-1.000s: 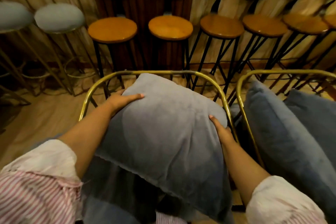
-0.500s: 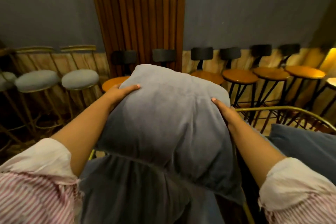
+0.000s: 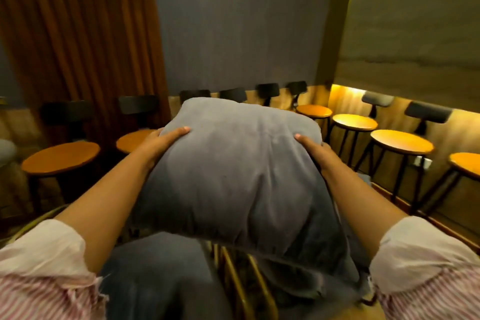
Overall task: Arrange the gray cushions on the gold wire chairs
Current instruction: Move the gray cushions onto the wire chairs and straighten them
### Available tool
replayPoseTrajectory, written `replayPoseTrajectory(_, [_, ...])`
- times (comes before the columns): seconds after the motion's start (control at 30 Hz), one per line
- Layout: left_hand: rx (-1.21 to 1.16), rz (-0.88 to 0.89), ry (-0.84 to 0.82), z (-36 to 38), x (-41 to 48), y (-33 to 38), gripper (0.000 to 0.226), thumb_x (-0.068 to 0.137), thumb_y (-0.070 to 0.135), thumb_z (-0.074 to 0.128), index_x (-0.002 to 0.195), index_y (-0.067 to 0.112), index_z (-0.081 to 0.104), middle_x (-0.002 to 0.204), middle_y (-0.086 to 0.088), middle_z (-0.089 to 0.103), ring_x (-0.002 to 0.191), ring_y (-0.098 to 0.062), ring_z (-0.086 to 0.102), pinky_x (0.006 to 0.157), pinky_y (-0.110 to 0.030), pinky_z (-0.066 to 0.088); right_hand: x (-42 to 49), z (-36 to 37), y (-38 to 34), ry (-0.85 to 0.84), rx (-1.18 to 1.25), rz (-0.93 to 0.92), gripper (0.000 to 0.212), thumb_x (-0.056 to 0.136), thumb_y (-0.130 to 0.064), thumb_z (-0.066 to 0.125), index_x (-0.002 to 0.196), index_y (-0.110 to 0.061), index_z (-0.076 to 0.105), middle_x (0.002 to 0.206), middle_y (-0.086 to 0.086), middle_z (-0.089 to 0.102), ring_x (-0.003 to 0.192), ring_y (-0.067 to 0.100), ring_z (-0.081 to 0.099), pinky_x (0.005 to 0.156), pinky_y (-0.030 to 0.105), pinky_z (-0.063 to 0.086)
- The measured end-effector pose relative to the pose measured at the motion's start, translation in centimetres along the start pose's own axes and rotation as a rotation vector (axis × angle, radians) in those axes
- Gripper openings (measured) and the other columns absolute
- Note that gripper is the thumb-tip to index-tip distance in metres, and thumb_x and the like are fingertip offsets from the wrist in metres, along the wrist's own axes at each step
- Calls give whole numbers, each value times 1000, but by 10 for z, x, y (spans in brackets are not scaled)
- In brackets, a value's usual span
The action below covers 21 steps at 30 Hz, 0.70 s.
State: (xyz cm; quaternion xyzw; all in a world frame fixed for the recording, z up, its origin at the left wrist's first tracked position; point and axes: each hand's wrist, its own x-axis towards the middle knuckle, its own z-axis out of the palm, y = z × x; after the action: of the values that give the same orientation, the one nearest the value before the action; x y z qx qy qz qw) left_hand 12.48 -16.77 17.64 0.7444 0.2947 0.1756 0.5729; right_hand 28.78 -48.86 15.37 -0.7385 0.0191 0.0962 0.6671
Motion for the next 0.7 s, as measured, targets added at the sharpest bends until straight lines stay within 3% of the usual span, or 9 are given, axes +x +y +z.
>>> replayPoseTrajectory(0.2, [-52,23,-143,152,-17,13,86,70,62,68,144,28,40,143,-9,48,124,-38,50,95,-51,42,43,-142,31,119,-12,48,134,32,-73,78,147,-25,28,150,8,40,130,36,46,101,55,43])
replayPoseTrajectory(0.33, [-110,31,-224,229,-11,19,85,69,61,69,143,28,42,142,-9,51,115,-30,55,89,-45,45,72,-202,46,166,1,77,108,60,-62,75,148,-21,27,150,11,39,129,38,46,102,53,43])
replayPoseTrajectory(0.4, [-128,37,-259,262,4,25,84,72,58,70,144,28,40,142,-8,51,118,-29,55,90,-44,46,99,-223,55,198,39,76,103,67,-57,74,149,-22,23,152,11,35,131,38,43,100,52,41])
replayPoseTrajectory(0.53, [-68,57,-329,323,60,37,101,56,70,73,144,35,37,144,-4,49,123,-30,53,100,-49,45,156,-243,70,235,108,65,110,58,-63,76,148,-27,24,151,8,38,131,37,44,104,56,40])
replayPoseTrajectory(0.7, [-64,75,-355,401,149,33,83,76,48,71,147,31,31,138,1,47,118,-24,49,94,-41,43,253,-248,90,311,161,64,102,64,-53,78,148,-26,27,148,6,41,129,34,46,101,50,43])
